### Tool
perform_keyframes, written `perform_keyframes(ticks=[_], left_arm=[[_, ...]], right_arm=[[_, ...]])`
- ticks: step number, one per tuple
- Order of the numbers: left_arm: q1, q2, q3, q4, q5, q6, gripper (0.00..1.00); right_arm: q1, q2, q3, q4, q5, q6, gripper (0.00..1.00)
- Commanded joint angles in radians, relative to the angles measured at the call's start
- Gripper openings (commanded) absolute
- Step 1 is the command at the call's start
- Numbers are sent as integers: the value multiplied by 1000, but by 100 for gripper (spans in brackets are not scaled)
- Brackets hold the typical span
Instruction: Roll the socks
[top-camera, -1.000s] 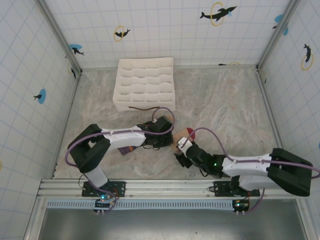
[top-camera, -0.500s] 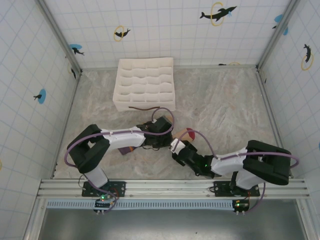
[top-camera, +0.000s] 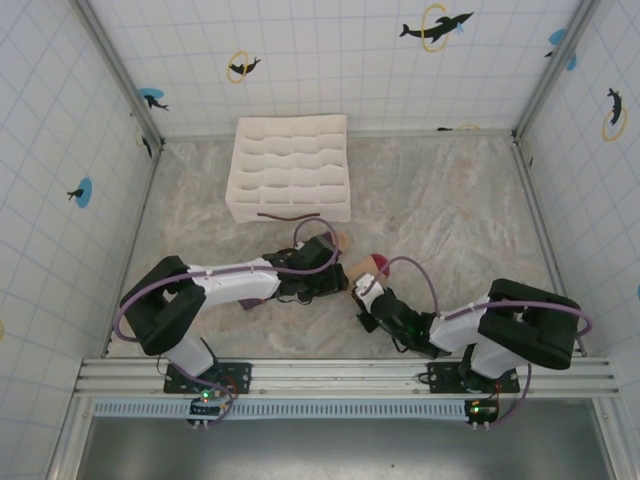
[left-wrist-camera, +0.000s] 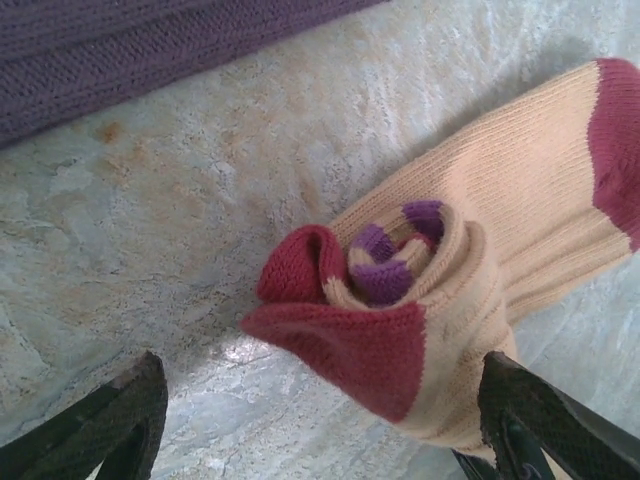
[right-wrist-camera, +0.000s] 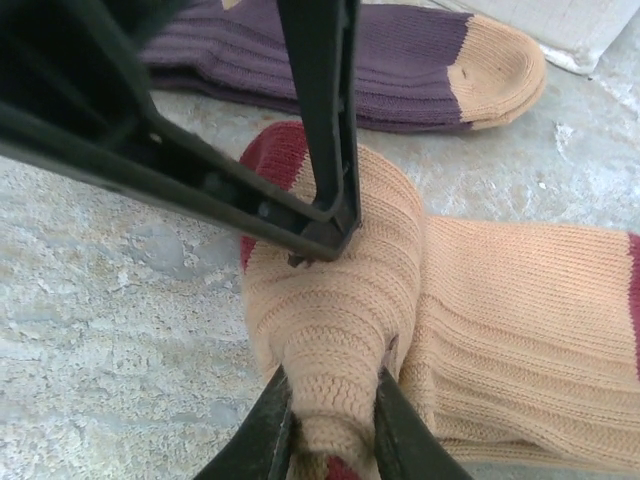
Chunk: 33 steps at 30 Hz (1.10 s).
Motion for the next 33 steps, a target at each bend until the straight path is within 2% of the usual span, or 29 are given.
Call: perform_keyframes(ticks=[1,8,15,18,23,28,33], left_arm=[[2,-63,-10,24,2,1,85],[0,-152,-96,176,0,6,85],[-24,-103,-97,237,39,2,82],[-38,-75,-95,257,44,-4,80],[-43,-25,-95,282,45,-11,77],[-41,8,-80,336,9,10,76],[-43,84,-21,364,24,24,73]], right_arm=[[-45,13,-66,-4,-146,104,0],[-215,50,-176,209,-450,335,0],[-367,185,-192,334,-676,588,0],[-421,234,-193,371,-739,691,0],[-487,273,-173,314,-817,818,0],[-543,296,-174,283,-855,949,0],[-579,320,-161,280,-892,1021,0]])
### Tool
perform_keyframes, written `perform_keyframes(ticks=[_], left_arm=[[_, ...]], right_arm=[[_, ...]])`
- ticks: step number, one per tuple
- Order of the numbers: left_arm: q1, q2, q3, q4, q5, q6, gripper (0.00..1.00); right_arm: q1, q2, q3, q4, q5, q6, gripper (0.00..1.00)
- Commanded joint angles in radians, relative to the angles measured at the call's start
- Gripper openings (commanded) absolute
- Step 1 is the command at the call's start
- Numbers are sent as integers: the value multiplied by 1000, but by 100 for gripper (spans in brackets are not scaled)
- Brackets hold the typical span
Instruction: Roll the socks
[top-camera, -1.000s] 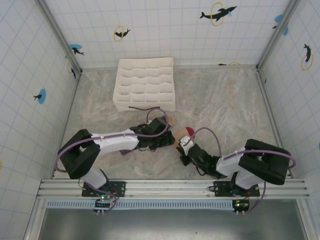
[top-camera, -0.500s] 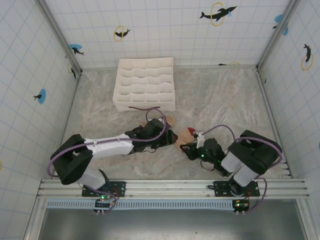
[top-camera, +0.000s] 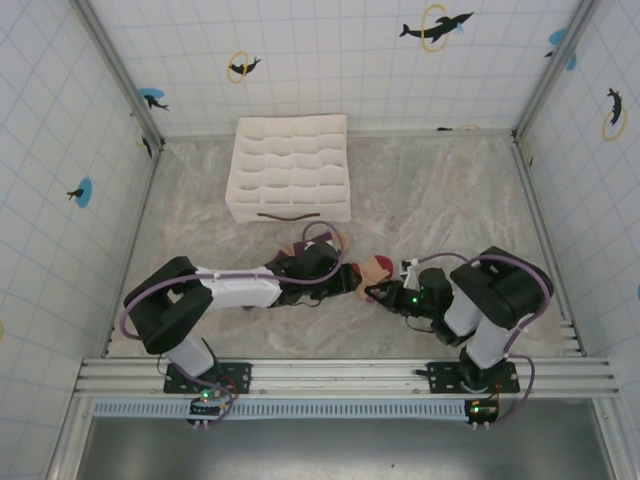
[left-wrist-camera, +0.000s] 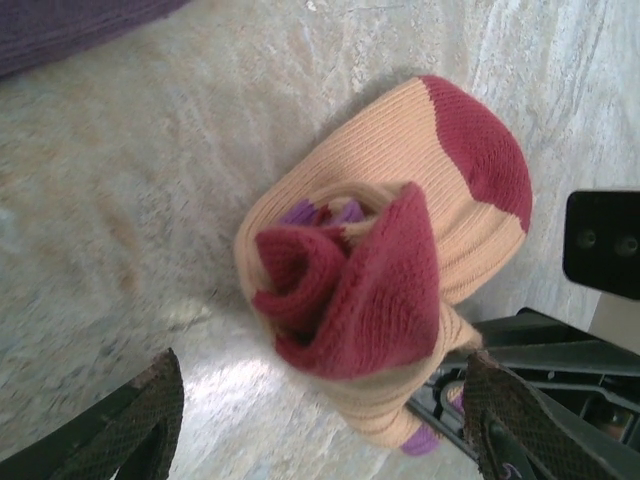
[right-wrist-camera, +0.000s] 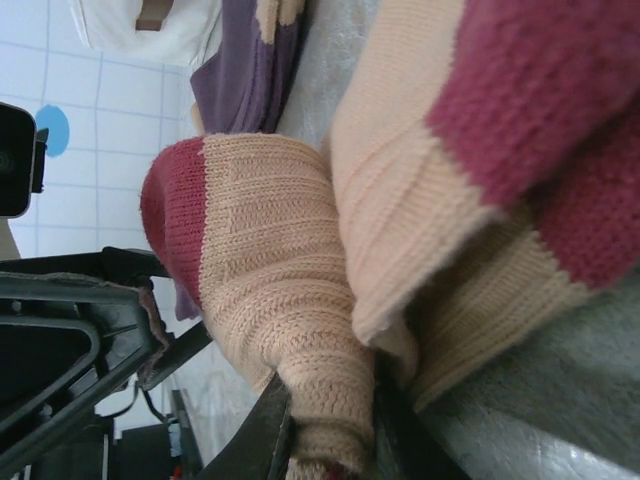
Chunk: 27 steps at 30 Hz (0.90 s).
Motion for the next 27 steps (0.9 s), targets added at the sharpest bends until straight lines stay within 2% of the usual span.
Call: perform_keyframes(ticks=[1,6,9,10,13,16,18,21,23,27], left_arm=[[-3,54,55,46,-2,22,72],[-3,108,89,22,4,41,63],[-2,133,110,-27,-12,39,55],[-2,139,114,-40,-16,32,49],[5,138,116,-85,-37,16,24],[22,126,118,-144,-38,14,10],[33,110,115,-179,-35,14,5],[48,86,109,-226,-19,16,1],[53,68,101,-255,-9,14,0],[54,47,89,-286,29,20,0]], right_arm=[[-11,56,-20,-227,-22,88,0],[-28,80,-21,-183,-38,149,0],[-33,80,-23,-162,-40,158,0],[-33,76,-23,-161,-37,156,1],[-33,48,-29,-162,-32,127,7],[-31,-21,-30,-194,-29,58,16],[-29,-93,-19,-270,-18,-20,24],[-7,-245,19,-482,43,-160,39],[29,-359,66,-665,136,-265,47],[116,-521,149,-912,308,-424,63]])
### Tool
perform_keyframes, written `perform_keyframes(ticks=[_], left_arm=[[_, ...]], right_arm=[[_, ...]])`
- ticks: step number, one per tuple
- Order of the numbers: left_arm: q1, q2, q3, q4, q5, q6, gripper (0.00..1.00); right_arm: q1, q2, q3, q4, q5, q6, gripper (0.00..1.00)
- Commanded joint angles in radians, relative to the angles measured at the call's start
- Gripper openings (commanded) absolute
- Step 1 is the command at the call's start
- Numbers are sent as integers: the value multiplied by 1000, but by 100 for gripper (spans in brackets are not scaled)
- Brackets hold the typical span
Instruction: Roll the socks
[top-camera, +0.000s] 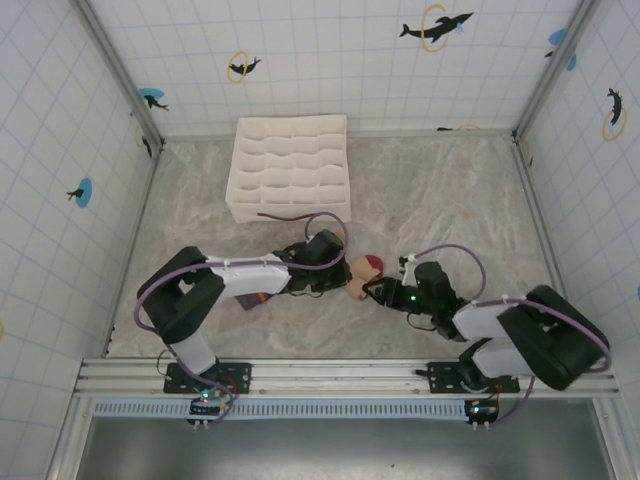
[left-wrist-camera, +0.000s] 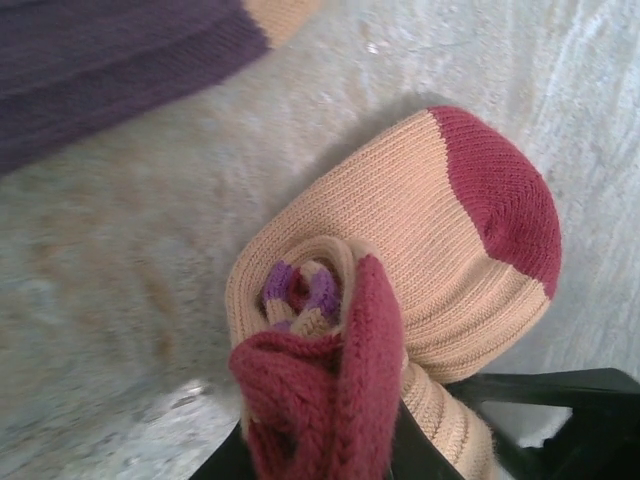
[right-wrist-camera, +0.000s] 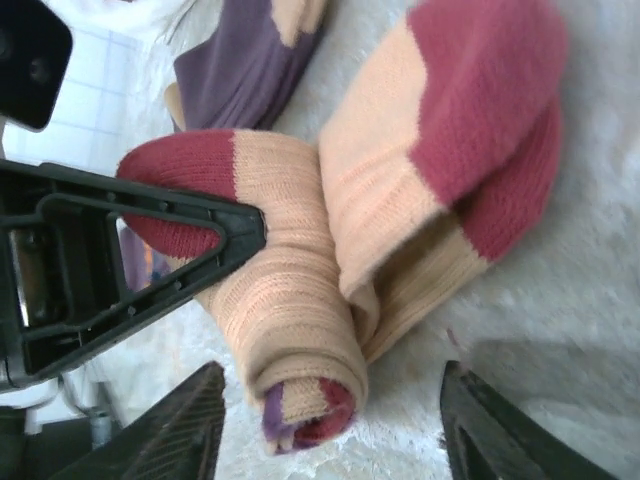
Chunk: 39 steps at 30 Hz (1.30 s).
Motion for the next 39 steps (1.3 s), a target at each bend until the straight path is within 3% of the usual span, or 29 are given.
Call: perform_keyframes(ticks=[1,7,14,20,28,30,32,33,36,37,39], left_arm=[[3,-20,-29,-122,28,13,0],[2,-29,-68,-136,86,4,0],[-21,-35,-80,-176,102,33,0],[-26,-51,-98,-182,98,32,0],[-27,-53,-98,-181,102,36,2],[-27,-59,-104,-173,100,31,8],[-28,-68,-110,-165,96,26,20],[-28,-73,-114,-162,95,25,29],[-27,-89,-116,-163,85,21,69],[-28,-92,-115,-163,84,19,76],[-27,-95,-107,-161,84,24,82]], right_arm=[[62,-103,71,-320,193,-222,65],[252,-206,134,-413,465,-421,68],[480,-158,149,-328,733,-664,68],[573,-45,174,-231,792,-776,67],[578,104,152,-113,827,-774,61],[571,129,144,-102,818,-755,52],[550,138,122,-81,782,-725,36],[535,136,104,-68,760,-707,28],[478,115,45,-26,661,-648,13],[453,108,27,-12,613,-626,9],[391,103,-5,18,507,-587,4]])
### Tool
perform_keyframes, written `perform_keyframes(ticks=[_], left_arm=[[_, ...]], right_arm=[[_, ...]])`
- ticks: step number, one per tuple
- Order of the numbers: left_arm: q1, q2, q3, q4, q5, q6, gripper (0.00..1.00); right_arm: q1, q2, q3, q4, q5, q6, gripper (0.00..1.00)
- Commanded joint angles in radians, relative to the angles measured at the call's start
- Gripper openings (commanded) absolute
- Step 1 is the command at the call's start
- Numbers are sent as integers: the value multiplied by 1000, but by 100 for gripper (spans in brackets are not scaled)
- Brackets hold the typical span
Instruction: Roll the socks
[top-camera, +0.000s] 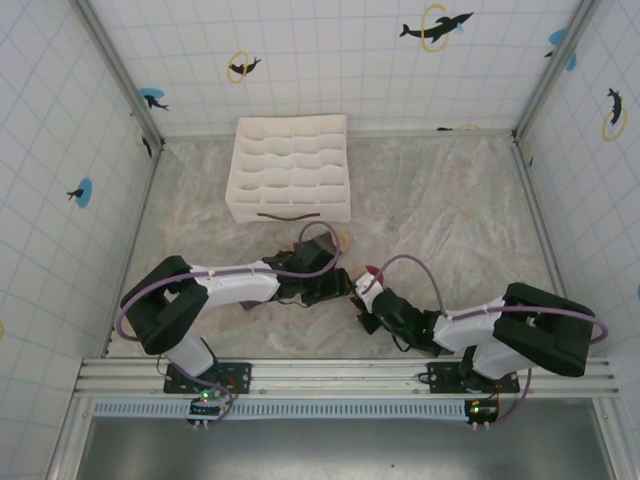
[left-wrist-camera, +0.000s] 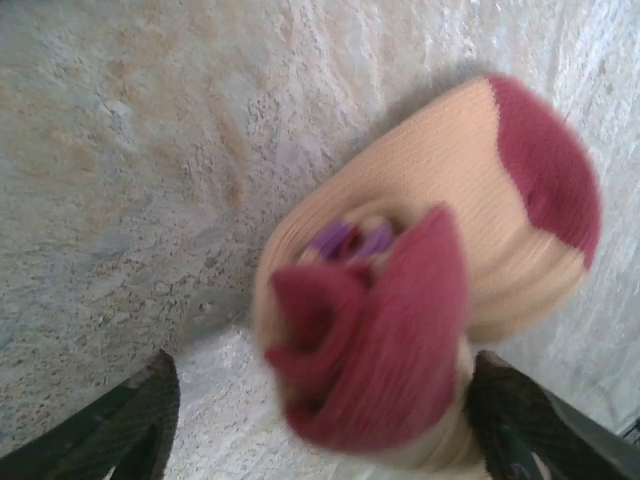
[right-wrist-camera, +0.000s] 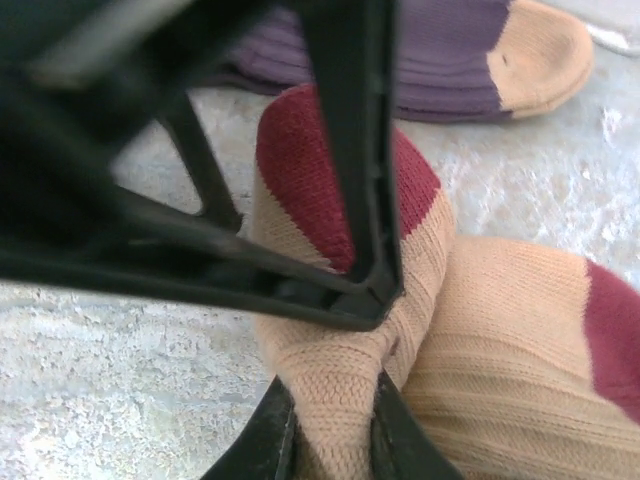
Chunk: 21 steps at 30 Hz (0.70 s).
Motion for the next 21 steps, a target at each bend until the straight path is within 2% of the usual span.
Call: perform_keyframes(ticks=[1,9,13,17,21], left_arm=[[-14,-2,-17,-96,5,14,85],[-13,-137,-110,164,19,12,86],[-12,-157,-126,195,0,20,84],[-13,-124,-123,198,-5,28,73],[-14,-84,-115,218,-18,40,71]], right_arm=[[-97,6,-69,16,-169,101,2],[-328,122,-118,162,-552,279,0],[-422,223,-131,284,-712,394,0],[-483,319,-140,397,-809,491,0],[-545,388,-169,504,-848,587,0]])
